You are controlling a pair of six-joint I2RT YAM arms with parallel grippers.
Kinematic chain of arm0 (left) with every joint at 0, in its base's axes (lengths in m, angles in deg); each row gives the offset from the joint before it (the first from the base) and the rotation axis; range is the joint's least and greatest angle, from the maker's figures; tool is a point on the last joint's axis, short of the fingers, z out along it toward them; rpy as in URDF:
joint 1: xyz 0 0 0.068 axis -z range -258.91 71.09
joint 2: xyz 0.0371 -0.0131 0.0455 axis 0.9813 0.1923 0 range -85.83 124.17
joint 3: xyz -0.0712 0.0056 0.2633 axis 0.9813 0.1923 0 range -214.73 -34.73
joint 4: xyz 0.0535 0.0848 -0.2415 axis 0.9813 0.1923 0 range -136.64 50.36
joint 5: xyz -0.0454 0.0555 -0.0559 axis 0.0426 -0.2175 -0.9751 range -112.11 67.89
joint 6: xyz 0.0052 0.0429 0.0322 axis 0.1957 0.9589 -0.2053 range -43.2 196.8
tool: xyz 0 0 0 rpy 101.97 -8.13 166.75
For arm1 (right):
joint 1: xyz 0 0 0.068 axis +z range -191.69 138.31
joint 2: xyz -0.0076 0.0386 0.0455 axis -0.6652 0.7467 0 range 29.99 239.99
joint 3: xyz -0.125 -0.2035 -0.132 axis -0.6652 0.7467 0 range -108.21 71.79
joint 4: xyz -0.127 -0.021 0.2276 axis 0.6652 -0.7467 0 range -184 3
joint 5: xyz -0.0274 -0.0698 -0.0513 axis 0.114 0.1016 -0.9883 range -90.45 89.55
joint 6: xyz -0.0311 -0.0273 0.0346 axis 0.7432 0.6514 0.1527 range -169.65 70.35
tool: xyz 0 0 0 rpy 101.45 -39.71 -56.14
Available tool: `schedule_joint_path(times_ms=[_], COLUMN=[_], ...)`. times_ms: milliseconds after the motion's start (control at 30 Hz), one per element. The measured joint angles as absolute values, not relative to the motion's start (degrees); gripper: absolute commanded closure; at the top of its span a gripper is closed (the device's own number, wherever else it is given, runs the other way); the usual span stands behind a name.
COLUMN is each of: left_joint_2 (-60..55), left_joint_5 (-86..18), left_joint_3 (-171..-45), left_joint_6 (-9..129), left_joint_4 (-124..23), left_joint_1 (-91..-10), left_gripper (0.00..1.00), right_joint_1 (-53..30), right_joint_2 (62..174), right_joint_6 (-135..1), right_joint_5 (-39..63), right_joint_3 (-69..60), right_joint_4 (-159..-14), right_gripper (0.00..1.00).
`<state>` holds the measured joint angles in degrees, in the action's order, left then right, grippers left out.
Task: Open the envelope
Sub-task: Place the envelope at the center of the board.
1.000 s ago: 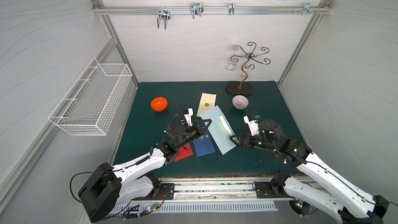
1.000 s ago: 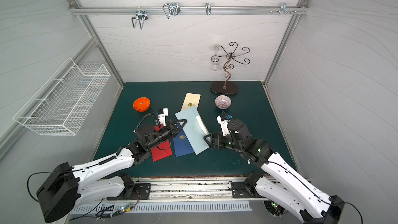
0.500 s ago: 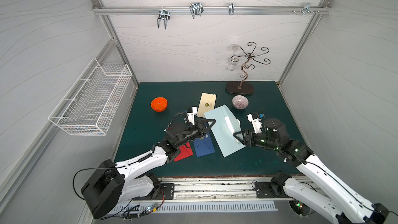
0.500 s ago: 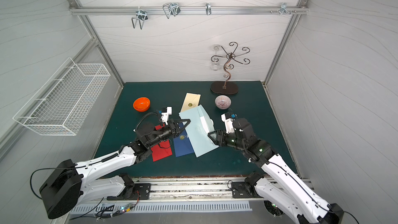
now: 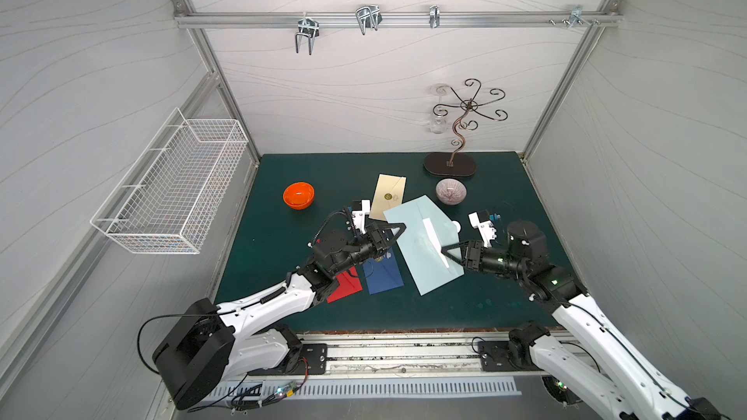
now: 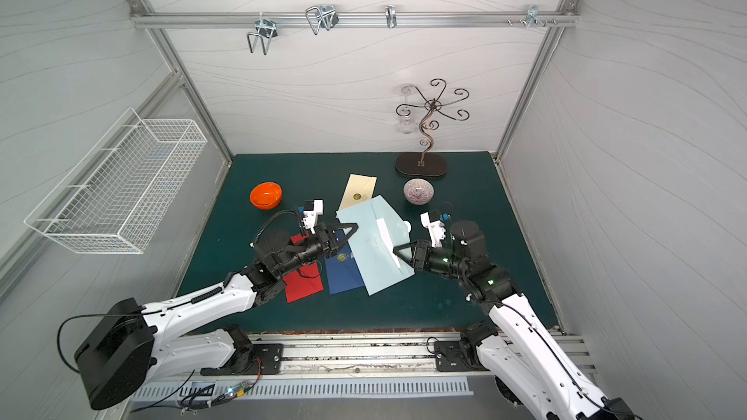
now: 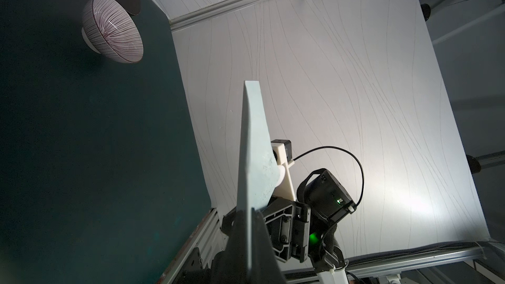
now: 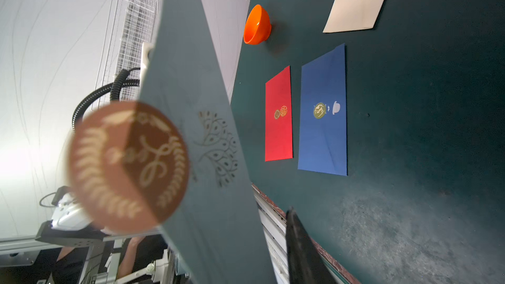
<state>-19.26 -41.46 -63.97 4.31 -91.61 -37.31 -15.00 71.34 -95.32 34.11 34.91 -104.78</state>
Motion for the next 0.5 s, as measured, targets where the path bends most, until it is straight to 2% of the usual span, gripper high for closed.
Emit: schedule_joint_path(times_ms=[400,500], left_joint_2=[-19.2,-19.3], left_joint_5=[-40.9,-40.5], left_joint_3=[-64.0,-64.0], left_joint_6=[4.8,5.2], left_joint_4=[-91.2,-90.4], left_joint_1=[-37.3,-37.4], left_gripper=[0.99,0.8], right_joint_1=[-16.5,-16.6], right_joint_2=[72.1,72.1], right_joint_6=[-94.7,-94.6], right_joint_5=[36.9,37.0], right_joint_3=[34.9,34.9], right_joint_4=[-103.9,-103.8], right_gripper=[0.98,0.99])
